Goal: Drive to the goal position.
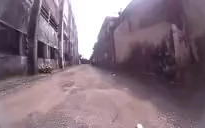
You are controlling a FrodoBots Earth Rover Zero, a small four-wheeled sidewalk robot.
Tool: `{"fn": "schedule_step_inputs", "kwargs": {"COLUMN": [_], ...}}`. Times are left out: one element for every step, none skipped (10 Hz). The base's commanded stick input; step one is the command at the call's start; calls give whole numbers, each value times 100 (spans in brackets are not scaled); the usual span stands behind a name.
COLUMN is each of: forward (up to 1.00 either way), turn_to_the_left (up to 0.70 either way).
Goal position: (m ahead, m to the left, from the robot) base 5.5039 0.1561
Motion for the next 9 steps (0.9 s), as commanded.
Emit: {"fn": "schedule_step_inputs", "kwargs": {"forward": [50, 50, 50, 50, 50, 50, 50, 50, 50], "turn_to_the_left": [0, 0, 0, 0, 0, 0, 0, 0, 0]}}
